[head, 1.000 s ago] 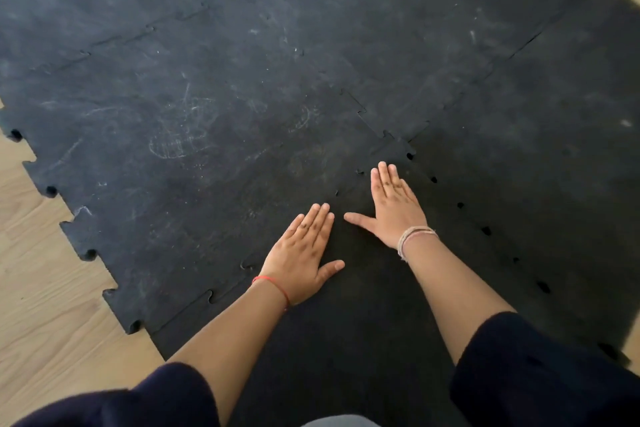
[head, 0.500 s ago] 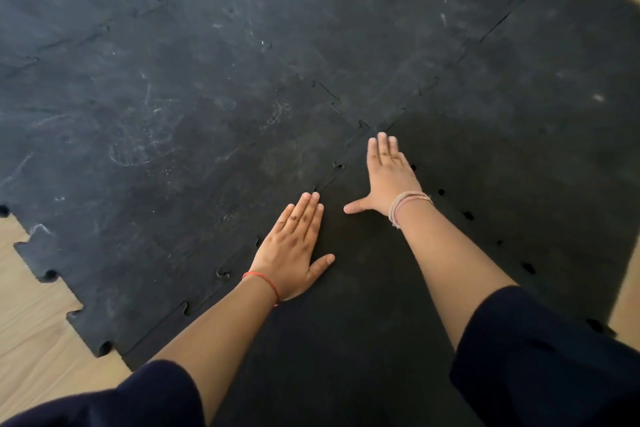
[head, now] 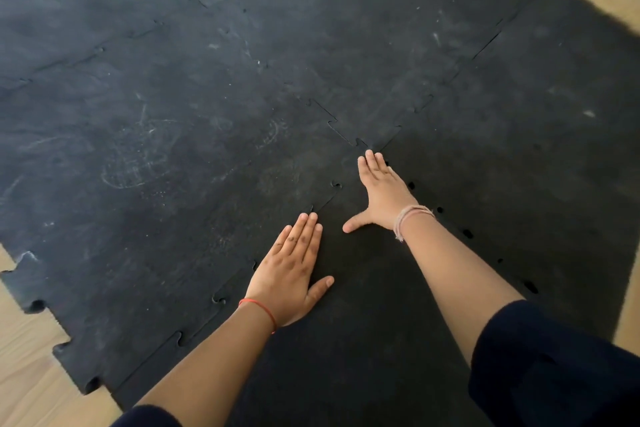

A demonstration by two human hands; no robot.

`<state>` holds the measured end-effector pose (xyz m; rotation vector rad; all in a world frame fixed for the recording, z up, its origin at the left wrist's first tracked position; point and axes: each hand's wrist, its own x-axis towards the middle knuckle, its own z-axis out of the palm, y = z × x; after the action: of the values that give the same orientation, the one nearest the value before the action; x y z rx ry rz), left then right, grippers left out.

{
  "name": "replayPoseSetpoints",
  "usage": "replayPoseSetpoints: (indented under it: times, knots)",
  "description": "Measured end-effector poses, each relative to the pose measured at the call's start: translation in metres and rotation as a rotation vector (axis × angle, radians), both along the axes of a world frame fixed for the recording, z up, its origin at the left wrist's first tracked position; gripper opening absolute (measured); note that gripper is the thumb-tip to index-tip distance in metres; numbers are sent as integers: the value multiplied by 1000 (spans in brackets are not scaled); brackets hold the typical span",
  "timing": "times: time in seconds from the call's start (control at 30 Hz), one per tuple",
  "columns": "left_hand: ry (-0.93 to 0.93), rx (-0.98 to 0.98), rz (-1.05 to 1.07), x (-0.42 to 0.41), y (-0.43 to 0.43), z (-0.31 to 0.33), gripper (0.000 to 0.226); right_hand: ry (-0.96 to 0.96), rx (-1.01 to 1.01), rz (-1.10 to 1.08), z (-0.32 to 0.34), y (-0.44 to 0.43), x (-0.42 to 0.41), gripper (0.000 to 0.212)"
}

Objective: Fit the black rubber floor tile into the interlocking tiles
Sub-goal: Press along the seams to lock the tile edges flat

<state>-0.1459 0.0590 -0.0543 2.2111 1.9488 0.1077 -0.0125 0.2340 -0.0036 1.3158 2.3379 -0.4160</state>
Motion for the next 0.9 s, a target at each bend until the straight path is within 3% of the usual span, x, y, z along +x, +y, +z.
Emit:
replayPoseSetpoints:
  times: [0.13,0.2,0.27,0.37,0.5,0.7,0.9]
  knots:
    - [-36,45,27,1,4,-2,66,172,424,-244,-33,-49,29,92]
    - [-65,25,48,3,18,4,67,214,526,-445,-41,-59,29,85]
    - [-53,16,40,6,48,9,70,187,518,-561,-43,-54,28,85]
    - [-20,7,-15,19,115,15,62,120,487,-581,-45,-49,28,88]
    - [43,-4,-131,41,178,14,60,176,506,-589,-46,-49,29,87]
    - [-97,53,-101,43,181,7,54,197,475,-574,-44,-47,30,87]
    - [-104,12,-76,44,181,6,52,190,426,-578,-40,-48,30,86]
